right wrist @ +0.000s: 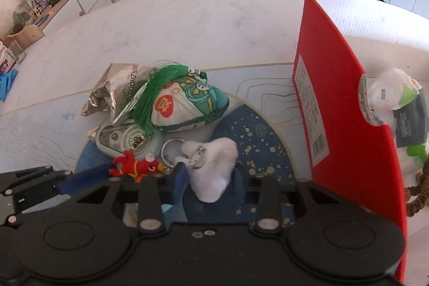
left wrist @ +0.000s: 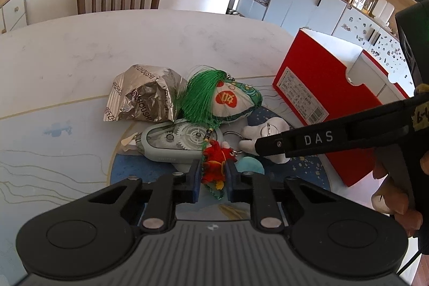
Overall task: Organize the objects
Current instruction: 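Grasp the red plush toy with the left tool while the right tool grasps the white plush tooth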
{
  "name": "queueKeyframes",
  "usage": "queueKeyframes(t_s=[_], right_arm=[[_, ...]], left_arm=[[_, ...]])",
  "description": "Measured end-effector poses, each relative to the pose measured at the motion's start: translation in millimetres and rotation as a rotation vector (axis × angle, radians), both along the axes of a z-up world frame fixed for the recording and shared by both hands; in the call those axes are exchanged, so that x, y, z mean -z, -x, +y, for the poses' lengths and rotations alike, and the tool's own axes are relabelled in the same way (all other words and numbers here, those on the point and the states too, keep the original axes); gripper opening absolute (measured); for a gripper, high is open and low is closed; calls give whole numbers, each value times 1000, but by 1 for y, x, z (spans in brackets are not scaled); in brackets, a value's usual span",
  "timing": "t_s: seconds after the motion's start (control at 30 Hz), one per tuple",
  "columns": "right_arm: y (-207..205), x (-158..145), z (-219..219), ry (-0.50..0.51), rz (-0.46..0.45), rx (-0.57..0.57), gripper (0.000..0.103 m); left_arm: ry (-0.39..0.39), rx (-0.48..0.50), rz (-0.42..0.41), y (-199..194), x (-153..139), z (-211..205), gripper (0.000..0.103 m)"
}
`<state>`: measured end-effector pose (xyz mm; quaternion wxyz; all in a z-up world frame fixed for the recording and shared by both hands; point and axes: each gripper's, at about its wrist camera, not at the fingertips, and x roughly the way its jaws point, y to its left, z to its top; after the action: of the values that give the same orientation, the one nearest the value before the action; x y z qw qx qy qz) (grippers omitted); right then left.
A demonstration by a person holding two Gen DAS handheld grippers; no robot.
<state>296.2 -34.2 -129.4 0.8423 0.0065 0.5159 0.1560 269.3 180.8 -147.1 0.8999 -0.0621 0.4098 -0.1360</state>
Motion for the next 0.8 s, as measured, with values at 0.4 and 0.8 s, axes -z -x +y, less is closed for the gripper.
queueKeyframes(t_s=[0.4,0.8], right_arm=[[26,-38,-13,-48,-88,-26,32],[56,-67,-35,-79,-131,-50,33]], left_arm=[[10,3,-51,19,-24,-3,4],[-8,-26,-24,28,-23,2,10]])
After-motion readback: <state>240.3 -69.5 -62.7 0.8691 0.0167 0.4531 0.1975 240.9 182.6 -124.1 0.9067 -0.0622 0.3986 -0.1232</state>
